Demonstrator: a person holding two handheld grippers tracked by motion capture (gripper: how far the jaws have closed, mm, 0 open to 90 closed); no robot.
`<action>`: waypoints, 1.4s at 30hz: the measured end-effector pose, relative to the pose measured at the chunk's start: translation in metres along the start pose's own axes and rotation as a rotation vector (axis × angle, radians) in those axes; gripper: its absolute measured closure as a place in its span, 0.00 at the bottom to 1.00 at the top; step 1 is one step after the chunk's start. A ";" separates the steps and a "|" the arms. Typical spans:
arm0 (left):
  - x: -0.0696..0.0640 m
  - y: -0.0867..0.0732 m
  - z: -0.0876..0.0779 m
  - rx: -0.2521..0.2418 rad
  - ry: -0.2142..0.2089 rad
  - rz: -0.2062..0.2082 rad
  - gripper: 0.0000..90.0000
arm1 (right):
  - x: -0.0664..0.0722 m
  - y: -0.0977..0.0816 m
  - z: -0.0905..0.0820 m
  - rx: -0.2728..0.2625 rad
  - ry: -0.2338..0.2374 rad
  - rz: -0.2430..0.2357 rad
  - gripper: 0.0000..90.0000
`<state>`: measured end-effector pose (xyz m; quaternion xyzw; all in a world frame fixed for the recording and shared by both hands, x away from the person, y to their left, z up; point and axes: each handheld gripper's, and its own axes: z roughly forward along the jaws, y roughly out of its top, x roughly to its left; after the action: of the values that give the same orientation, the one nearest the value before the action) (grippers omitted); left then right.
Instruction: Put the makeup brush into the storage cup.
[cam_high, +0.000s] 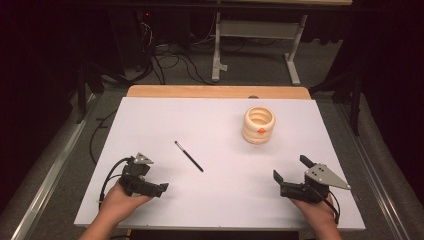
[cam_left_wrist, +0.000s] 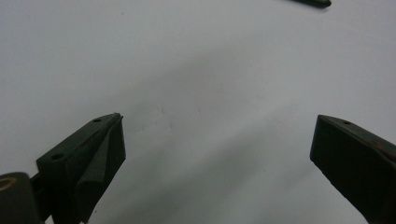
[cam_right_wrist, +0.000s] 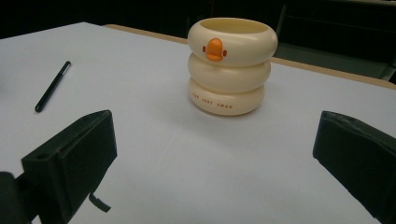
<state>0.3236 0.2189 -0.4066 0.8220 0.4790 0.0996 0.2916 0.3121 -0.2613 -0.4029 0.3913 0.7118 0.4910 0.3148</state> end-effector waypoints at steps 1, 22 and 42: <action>0.001 0.002 -0.001 0.006 -0.006 0.002 0.04 | 0.000 0.000 0.000 0.000 0.000 0.000 0.01; 0.009 0.034 -0.009 0.139 0.005 0.068 0.04 | -0.001 -0.001 0.000 0.000 0.008 0.008 0.01; 0.001 0.055 0.008 0.367 0.029 0.234 0.05 | -0.001 0.000 -0.001 -0.001 0.007 0.009 0.02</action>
<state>0.3681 0.1962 -0.3813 0.9098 0.3944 0.0560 0.1166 0.3118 -0.2621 -0.4030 0.3927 0.7110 0.4940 0.3102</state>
